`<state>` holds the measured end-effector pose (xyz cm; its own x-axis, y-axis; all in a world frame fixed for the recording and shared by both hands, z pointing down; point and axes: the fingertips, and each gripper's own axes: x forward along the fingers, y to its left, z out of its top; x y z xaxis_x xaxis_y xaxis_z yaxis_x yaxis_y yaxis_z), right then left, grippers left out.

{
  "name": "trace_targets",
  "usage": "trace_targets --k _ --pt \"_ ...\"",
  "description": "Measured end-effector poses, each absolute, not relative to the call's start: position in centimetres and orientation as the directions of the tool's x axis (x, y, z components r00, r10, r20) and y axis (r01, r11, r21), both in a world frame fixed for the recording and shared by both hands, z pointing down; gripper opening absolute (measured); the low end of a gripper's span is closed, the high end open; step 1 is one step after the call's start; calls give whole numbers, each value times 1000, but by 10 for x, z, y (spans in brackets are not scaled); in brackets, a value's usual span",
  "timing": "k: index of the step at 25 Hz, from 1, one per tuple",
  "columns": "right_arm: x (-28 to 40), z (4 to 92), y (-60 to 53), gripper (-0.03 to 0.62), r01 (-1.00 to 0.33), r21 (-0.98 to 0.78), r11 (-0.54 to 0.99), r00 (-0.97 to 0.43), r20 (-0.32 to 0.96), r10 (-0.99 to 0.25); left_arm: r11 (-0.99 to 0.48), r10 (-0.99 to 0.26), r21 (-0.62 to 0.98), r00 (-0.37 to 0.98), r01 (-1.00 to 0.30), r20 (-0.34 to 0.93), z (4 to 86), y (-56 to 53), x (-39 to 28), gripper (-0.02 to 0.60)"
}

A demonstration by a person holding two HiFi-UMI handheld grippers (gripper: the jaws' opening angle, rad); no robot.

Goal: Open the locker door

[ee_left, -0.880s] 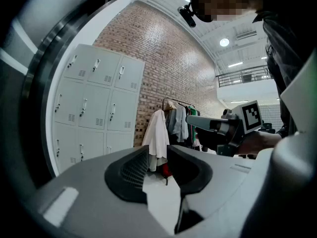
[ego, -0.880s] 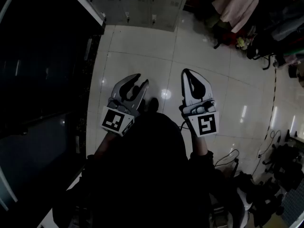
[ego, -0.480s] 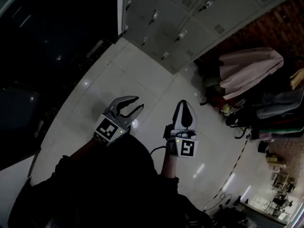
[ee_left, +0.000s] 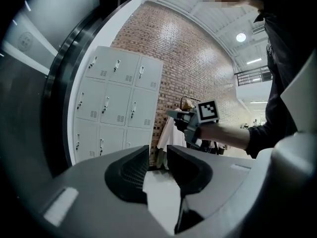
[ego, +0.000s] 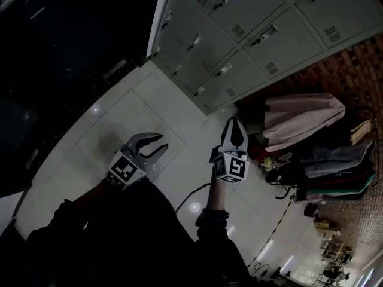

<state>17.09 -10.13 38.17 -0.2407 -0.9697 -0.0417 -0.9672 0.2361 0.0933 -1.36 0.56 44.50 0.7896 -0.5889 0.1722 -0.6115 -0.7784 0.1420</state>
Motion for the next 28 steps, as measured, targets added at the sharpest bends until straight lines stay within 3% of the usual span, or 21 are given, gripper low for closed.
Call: trace_targets --k 2,5,11,17,22,24,25,28 --pt "192 379 -143 0 -972 104 212 -217 -34 -976 -775 -591 144 786 -616 184 449 1 -16 129" --pt "218 365 -213 57 -977 95 193 -196 -20 -980 -765 -597 158 780 -624 187 452 -10 -22 129" --pt "249 359 -380 57 -971 151 187 -181 53 -982 -727 -619 209 756 -654 213 474 -59 -47 129" --pt "293 365 -526 95 -959 260 111 -74 148 -986 -664 -659 281 720 -693 217 494 -133 -74 129" --pt "318 363 -596 100 -951 309 -20 69 151 -986 -624 -666 327 702 -709 253 513 -181 -89 129" --pt "331 360 -611 144 -942 315 -111 160 132 -978 -619 -657 344 706 -706 265 518 -194 -88 129" --pt "331 358 -618 110 -941 312 -132 178 122 -976 -620 -653 348 708 -703 268 520 -198 -87 129" --pt "327 358 -626 115 -948 285 -142 176 95 -980 -632 -637 350 721 -691 273 525 -206 -81 129"
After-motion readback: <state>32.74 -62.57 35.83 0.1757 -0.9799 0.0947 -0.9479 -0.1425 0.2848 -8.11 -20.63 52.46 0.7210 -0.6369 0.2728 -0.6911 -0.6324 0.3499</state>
